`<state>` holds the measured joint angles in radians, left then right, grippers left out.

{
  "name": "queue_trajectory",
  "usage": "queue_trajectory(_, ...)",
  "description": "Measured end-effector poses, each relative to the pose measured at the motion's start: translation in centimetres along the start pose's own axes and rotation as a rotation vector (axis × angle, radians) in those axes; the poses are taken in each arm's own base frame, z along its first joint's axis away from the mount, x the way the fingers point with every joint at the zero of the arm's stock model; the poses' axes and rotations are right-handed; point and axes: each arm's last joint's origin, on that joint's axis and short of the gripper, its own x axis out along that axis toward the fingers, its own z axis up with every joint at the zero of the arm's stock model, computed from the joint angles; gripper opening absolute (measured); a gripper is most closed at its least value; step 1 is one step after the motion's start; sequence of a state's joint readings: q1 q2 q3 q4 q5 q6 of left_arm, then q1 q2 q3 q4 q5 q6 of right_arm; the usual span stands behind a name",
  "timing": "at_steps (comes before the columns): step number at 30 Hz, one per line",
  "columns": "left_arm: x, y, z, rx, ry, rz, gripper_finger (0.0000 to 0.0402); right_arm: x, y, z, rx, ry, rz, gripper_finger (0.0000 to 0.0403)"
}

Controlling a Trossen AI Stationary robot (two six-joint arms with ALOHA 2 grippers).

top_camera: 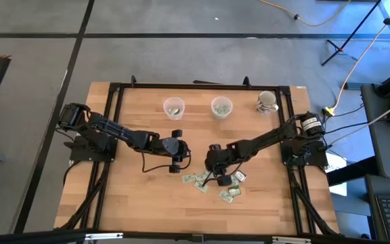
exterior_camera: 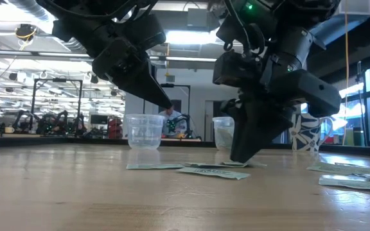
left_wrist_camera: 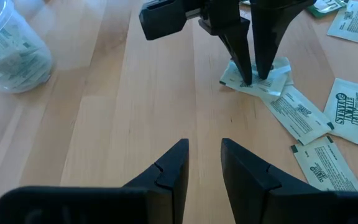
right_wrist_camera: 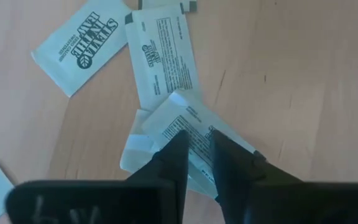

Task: Pick and place Stevia / Truvia into bins
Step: Put the stevia packet into the right transparent container

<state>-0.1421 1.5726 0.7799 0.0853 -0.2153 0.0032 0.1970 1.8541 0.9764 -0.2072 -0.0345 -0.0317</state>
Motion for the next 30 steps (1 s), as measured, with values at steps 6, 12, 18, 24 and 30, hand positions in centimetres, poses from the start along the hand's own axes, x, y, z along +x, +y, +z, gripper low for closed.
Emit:
queue_trajectory(6,0.0,0.0,0.0,0.0,0.0,0.0,0.0088,0.0,0.0,-0.1,-0.005,0.005,-0.01,0.0027)
queue_trajectory(12,0.0,0.0,0.0,0.0,0.0,0.0,0.0088,-0.1,0.0,-0.1,-0.004,0.004,-0.012,0.0004)
queue_trajectory(18,0.0,0.0,0.0,0.0,0.001,0.0,0.0088,-1.2,-0.1,0.2,0.015,-0.012,-0.022,0.0002)
queue_trajectory(24,0.0,0.0,0.0,0.001,0.003,0.0,0.0088,-4.6,-0.1,2.0,0.024,-0.135,-0.043,0.0001)
queue_trajectory(30,0.0,0.0,0.0,0.001,0.004,0.0,0.0088,-9.5,-1.9,2.6,0.081,-0.157,-0.27,0.0001)
